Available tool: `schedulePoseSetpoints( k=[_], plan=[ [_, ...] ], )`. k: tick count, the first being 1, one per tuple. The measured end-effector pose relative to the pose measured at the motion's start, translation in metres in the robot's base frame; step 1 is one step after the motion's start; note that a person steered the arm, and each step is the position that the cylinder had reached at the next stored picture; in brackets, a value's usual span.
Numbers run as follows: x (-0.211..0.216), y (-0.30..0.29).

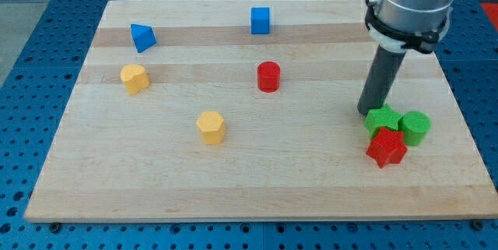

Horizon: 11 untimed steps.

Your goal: Push the red circle left to the red star

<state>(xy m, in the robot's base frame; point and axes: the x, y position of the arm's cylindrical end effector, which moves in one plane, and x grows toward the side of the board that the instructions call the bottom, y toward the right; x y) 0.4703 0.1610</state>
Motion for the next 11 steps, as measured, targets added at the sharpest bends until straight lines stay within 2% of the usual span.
schedulePoseSetpoints(
  k=[1,3,4,6,7,9,10,11],
  plan=[
    [-0.009,-0.001],
    [-0.082,-0.081],
    [-0.088,-0.133],
    [-0.091,-0.166],
    [-0.09,-0.211],
    [-0.09,-0.212],
    [-0.069,-0.183],
    [-0.014,-0.146]
  ],
)
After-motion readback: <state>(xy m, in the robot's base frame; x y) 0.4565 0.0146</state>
